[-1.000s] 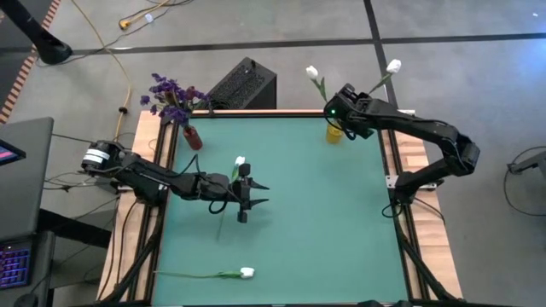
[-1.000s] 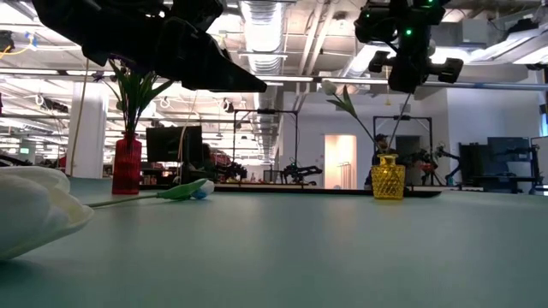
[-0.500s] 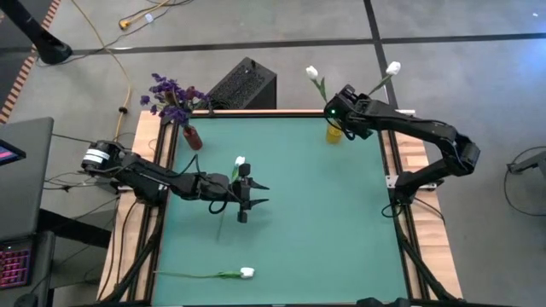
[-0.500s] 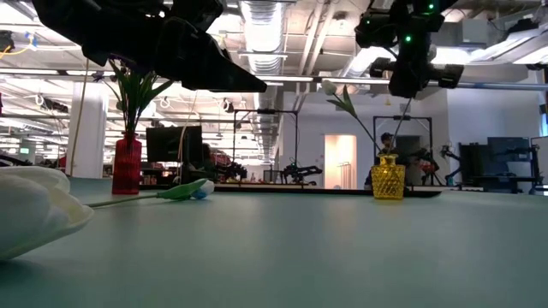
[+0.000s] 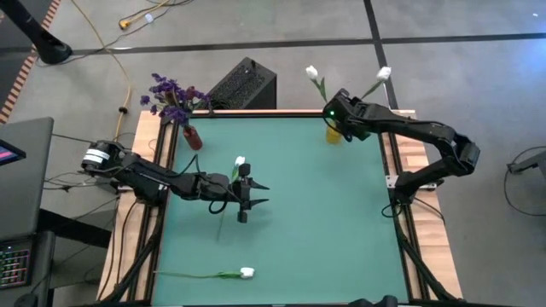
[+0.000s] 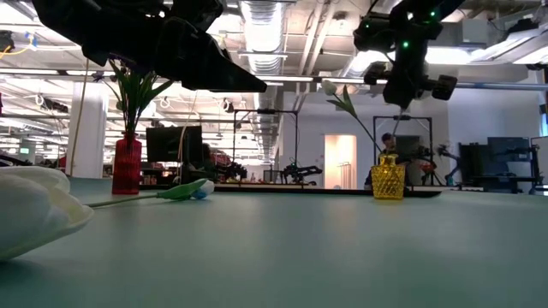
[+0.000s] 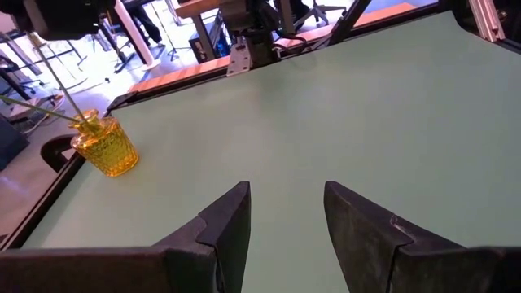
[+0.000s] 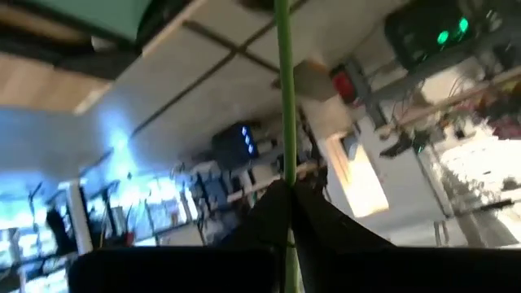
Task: Sort flowers into vase by color
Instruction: Put the right white tulip into the yellow vase
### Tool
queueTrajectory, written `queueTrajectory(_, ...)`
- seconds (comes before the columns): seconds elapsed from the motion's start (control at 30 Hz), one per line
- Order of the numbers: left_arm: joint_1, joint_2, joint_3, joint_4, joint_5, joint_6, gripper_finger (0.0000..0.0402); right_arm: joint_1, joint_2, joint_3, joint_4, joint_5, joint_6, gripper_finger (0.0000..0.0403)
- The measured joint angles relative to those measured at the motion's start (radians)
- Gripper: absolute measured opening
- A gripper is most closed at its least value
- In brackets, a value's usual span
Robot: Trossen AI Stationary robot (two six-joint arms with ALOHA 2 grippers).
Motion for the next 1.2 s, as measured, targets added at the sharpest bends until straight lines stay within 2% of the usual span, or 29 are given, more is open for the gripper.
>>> queueTrajectory(0.1,0.000,0.000,0.000,0.000,0.000,0.000,0.0147,0.008,0.000,0.000,0.001,-0.051,-0.003,0.0039)
queueTrajectory(0.27,0.000,0.000,0.000,0.000,0.000,0.000,0.0147,0.021,0.000,0.000,0.000,-0.075,-0.003,0.0027)
queueTrajectory(0.7,0.000,0.000,0.000,0.000,0.000,0.000,0.0147,0.011,0.000,0.000,0.000,-0.292,0.000,0.0038)
queueTrajectory(1.2,0.000,0.000,0.000,-0.001,-0.001,-0.001,0.0147,-0.009,0.000,0.000,-0.003,-0.350,0.011,0.0040)
